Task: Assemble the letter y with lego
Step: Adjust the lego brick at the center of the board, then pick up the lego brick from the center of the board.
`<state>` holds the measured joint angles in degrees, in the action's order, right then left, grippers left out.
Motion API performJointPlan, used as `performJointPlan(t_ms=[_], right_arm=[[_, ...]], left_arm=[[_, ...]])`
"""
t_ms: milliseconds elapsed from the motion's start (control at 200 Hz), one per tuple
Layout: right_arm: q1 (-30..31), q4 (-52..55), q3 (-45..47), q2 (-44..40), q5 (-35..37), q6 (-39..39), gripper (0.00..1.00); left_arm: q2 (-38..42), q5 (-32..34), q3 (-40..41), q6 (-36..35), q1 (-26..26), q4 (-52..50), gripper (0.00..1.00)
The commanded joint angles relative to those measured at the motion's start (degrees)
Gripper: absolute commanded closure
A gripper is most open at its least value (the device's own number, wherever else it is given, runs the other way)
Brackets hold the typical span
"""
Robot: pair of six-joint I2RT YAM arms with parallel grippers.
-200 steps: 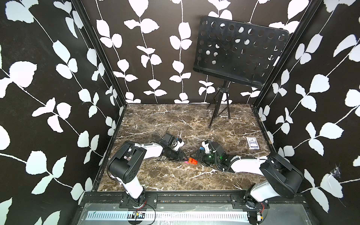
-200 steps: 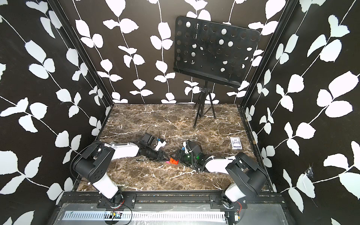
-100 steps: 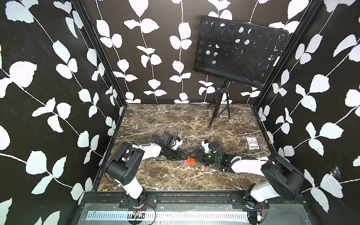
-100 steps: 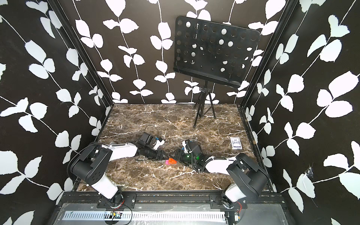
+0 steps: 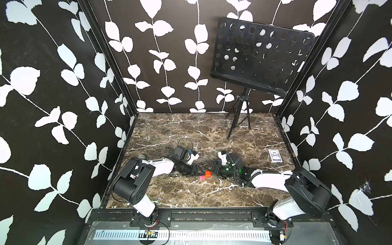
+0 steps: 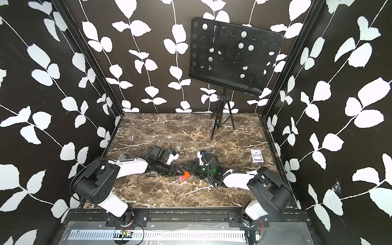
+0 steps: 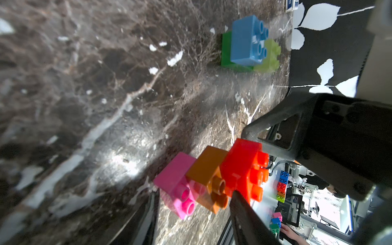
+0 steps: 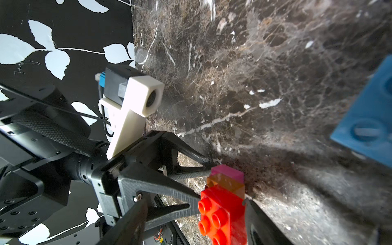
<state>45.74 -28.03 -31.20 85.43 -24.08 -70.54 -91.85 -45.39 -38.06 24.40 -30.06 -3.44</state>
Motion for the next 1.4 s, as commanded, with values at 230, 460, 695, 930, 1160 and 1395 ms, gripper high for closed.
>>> performJointPlan(t_ms=[230, 460, 695, 930, 1160, 1395], right_arm=[[0.4, -0.7, -1.5, -0.5, 0.1, -0.4, 0.28], [0.0, 6.8, -2.9, -3.1, 1.6, 3.5, 0.29], [-4.9, 24.9, -5.9, -11.2, 2.9, 15.3, 0.31], [-13.7, 54.9, -19.7, -13.2, 4.8, 47.9, 0.35], [-13.9, 70.5, -31.4, -4.3, 14.9, 74.4, 0.37], [-12.0, 70.4, -32.5, 3.2, 17.3, 88.1, 0.38]], left_arm=[[-1.1, 1.1, 1.1, -1.6, -0.1, -1.5, 0.53], [-2.4, 2.0, 1.9, -2.3, -0.1, -2.7, 0.56], [-3.2, 4.3, 1.6, -3.0, -0.2, -3.3, 0.56], [-4.2, 7.5, 0.5, -2.8, -0.1, -2.9, 0.57], [-4.2, 8.7, 0.0, -3.1, -0.2, -3.1, 0.56], [-3.7, 8.9, 0.0, -3.0, -0.5, -3.1, 0.57]])
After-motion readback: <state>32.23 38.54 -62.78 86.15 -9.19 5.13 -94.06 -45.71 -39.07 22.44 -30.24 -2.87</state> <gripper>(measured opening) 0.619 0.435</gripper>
